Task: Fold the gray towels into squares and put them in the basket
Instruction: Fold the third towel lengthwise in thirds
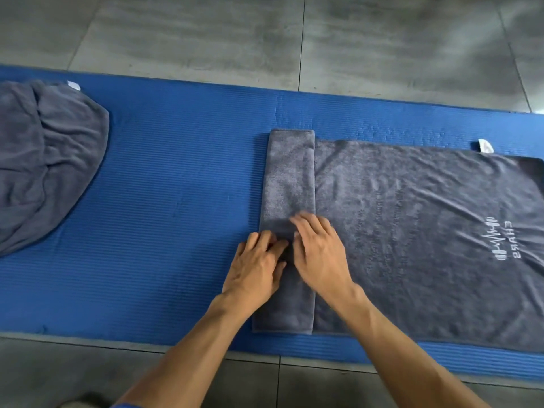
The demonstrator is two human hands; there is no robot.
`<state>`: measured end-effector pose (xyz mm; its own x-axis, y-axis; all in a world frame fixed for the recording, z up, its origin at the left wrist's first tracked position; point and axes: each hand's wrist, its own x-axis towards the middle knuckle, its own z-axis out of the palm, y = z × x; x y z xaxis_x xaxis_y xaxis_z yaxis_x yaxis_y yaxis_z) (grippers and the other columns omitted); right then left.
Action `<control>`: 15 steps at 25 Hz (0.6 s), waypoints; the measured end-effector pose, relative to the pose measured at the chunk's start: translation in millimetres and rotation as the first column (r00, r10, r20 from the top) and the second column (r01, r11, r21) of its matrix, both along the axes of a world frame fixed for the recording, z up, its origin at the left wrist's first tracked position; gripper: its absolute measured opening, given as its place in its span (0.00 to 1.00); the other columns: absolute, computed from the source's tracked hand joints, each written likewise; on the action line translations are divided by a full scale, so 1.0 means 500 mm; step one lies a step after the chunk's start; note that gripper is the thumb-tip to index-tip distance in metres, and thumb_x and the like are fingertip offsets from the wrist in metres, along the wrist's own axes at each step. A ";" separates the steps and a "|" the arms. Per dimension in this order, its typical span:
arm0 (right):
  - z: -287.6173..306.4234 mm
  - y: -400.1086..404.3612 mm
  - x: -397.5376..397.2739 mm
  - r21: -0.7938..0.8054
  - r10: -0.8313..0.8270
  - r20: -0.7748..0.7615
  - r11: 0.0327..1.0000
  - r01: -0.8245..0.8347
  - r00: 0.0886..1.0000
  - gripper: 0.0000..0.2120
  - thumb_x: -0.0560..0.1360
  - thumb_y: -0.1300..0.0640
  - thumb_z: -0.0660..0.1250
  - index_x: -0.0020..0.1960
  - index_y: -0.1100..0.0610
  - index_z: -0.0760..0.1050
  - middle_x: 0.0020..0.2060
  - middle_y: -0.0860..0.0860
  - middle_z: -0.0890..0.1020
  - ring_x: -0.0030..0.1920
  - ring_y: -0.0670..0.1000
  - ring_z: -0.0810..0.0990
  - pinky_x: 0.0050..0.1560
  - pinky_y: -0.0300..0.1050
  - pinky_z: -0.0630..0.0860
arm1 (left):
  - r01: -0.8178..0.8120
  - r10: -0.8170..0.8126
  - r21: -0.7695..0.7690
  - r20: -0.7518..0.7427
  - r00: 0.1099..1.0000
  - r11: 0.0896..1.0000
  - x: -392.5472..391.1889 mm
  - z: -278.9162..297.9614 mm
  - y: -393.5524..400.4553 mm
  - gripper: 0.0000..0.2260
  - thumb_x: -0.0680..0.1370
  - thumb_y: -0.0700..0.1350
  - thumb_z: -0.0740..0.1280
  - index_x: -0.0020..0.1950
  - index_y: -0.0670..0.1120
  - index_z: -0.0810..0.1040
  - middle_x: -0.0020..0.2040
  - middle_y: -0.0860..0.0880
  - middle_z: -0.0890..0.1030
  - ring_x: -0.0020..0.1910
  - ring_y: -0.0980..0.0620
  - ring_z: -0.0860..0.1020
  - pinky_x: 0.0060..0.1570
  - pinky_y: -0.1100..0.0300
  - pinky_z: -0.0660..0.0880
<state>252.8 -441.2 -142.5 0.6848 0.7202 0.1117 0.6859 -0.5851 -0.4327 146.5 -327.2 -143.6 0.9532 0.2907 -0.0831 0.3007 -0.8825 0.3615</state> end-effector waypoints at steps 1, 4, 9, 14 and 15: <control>-0.012 0.028 0.024 -0.056 0.032 0.009 0.998 -0.031 0.999 0.21 0.80 0.55 0.52 0.68 0.59 0.73 0.67 0.55 0.76 0.67 0.58 0.73 0.67 0.52 0.72 | -0.011 0.011 0.009 -0.011 1.000 1.000 0.002 -0.001 0.000 0.15 0.77 0.49 0.68 0.63 0.50 0.76 0.59 0.51 0.73 0.55 0.49 0.71 0.54 0.54 0.73; -0.047 0.102 0.098 -0.263 0.090 -0.016 0.961 -0.091 0.996 0.27 0.83 0.45 0.46 0.78 0.54 0.60 0.78 0.54 0.61 0.78 0.59 0.56 0.77 0.58 0.55 | -0.029 0.029 -0.010 -0.002 1.000 1.000 -0.001 -0.008 -0.004 0.15 0.77 0.50 0.68 0.62 0.51 0.76 0.60 0.52 0.72 0.56 0.50 0.72 0.54 0.54 0.75; -0.048 0.208 0.208 -0.430 -0.021 -0.108 0.902 -0.027 0.994 0.33 0.79 0.32 0.43 0.80 0.43 0.41 0.80 0.48 0.42 0.79 0.59 0.36 0.75 0.66 0.37 | -0.041 0.040 0.024 0.041 0.998 0.999 -0.008 -0.024 -0.006 0.19 0.71 0.51 0.75 0.61 0.52 0.77 0.57 0.52 0.75 0.52 0.51 0.76 0.51 0.54 0.79; -0.034 0.263 0.249 -0.525 -0.066 -0.150 0.851 -0.023 0.986 0.43 0.73 0.24 0.47 0.79 0.43 0.35 0.79 0.49 0.35 0.77 0.65 0.32 0.69 0.75 0.35 | -0.138 0.142 -0.109 0.020 0.990 0.984 0.002 -0.020 -0.007 0.20 0.71 0.49 0.76 0.60 0.53 0.76 0.62 0.52 0.71 0.56 0.51 0.73 0.56 0.54 0.76; -0.023 0.266 0.251 -0.530 -0.073 -0.109 0.848 0.005 0.991 0.44 0.73 0.25 0.49 0.80 0.44 0.37 0.80 0.50 0.38 0.77 0.66 0.35 0.70 0.75 0.37 | -0.208 0.210 -0.147 -0.002 0.978 0.967 0.004 -0.011 -0.013 0.20 0.71 0.49 0.75 0.61 0.53 0.75 0.64 0.51 0.70 0.58 0.50 0.72 0.58 0.54 0.75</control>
